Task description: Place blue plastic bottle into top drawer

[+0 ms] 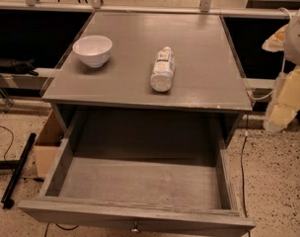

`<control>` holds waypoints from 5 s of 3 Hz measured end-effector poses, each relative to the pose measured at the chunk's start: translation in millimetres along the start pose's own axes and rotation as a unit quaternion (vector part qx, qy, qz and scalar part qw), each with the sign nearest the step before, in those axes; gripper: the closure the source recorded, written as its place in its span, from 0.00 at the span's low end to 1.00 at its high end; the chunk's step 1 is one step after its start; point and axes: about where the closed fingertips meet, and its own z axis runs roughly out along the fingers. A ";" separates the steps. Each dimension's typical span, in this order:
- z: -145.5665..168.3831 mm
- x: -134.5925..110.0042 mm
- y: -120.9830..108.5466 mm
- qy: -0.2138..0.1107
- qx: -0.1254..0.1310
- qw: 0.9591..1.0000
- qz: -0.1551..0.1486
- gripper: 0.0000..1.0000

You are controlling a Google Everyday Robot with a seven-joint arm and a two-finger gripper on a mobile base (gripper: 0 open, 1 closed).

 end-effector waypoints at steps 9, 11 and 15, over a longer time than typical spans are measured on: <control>52.1 -96.8 -148.0 0.010 0.006 0.982 -0.189 0.00; 67.7 -115.7 -172.0 -0.006 0.026 0.977 -0.213 0.00; 74.9 -115.4 -217.3 -0.045 0.040 0.958 -0.282 0.00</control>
Offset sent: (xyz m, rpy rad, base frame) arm 0.0364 0.0126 0.0073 -0.0770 -0.0161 0.0328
